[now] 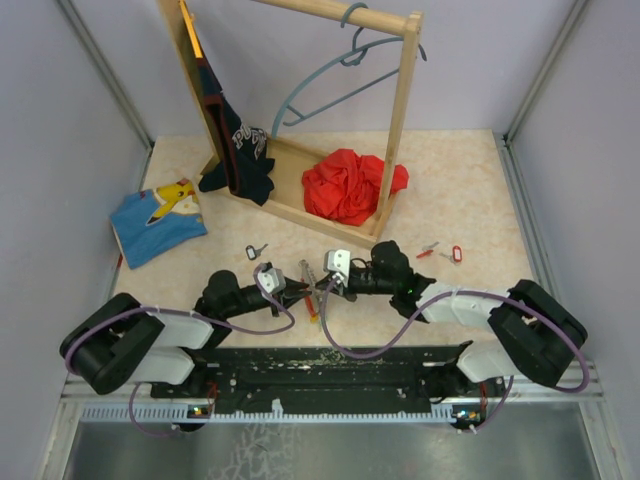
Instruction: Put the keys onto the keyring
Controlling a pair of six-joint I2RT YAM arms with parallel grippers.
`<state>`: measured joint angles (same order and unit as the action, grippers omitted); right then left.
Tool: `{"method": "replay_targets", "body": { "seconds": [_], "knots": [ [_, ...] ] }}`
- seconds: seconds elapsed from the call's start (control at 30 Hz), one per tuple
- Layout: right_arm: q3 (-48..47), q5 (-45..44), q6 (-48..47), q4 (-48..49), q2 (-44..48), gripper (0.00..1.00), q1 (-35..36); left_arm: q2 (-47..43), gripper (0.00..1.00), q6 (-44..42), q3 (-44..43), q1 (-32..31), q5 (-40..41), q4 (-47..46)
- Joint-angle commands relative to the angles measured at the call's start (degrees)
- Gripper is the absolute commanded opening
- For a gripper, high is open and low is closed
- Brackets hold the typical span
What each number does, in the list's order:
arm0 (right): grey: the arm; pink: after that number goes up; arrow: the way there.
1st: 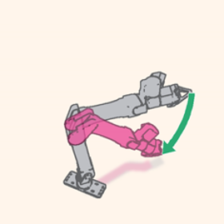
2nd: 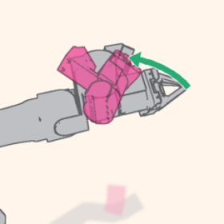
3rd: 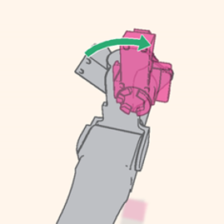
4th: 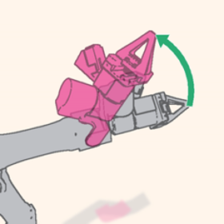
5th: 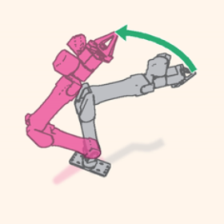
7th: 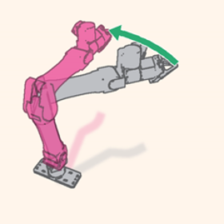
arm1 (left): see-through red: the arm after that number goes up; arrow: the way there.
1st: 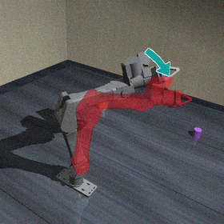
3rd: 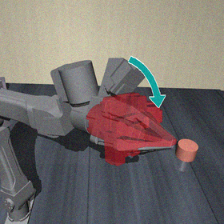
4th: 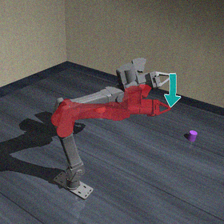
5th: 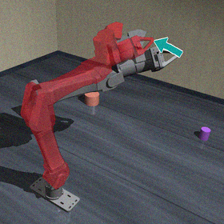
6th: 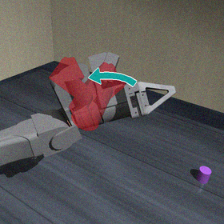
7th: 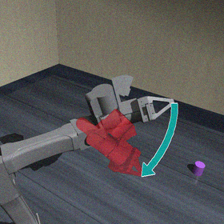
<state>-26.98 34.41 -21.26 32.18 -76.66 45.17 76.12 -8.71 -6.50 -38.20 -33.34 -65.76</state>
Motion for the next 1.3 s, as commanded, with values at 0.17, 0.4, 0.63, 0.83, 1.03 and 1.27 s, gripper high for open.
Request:
{"method": "replay_targets", "body": {
  "seconds": [0.17,0.4,0.63,0.83,1.03,1.27],
  "knots": [
    [-0.1,3.7,0.8,7.2,1.1,0.0,-0.4,1.6,0.18,1.3,-1.3,0.2,-1.5,-3.2],
    [-0.2,4.8,0.6,7.5,-0.1,0.0,-0.3,2.6,0.17,1.9,-1.5,0.2,-2.7,-4.9],
    [-0.3,5.1,0.5,7.9,-0.5,0.0,-0.2,3.7,0.18,3.0,-1.5,0.2,-4.1,-7.1],
    [-0.2,4.2,-0.2,5.1,0.0,0.0,-0.3,2.6,0.0,1.5,-1.4,0.2,-3.6,-5.8],
    [0.9,-0.1,-2.3,-3.1,1.6,0.0,-0.3,-2.6,0.0,-6.1,-4.5,0.0,-2.4,11.6],
    [2.9,-4.3,-4.1,-6.8,3.7,0.09,-0.3,-4.4,0.0,-15.8,-9.9,-5.8,7.8,28.7]
  ]
}}
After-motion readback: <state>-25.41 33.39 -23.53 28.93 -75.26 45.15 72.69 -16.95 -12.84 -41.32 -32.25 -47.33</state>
